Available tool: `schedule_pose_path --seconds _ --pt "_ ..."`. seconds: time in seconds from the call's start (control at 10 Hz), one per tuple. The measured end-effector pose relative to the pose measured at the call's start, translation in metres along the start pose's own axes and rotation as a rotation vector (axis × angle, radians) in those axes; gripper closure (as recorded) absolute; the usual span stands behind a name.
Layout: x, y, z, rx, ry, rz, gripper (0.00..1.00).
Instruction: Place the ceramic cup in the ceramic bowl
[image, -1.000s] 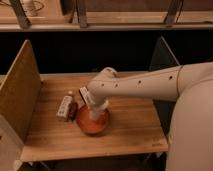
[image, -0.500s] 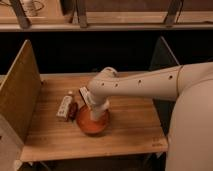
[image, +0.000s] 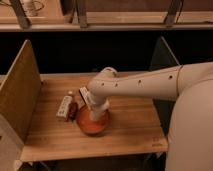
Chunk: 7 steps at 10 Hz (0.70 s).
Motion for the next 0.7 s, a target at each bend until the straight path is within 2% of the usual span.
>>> schedule_pose_path --seconds 0.7 --pt "0.0003 0.0001 0.0006 -0.001 0.001 0.000 0.20"
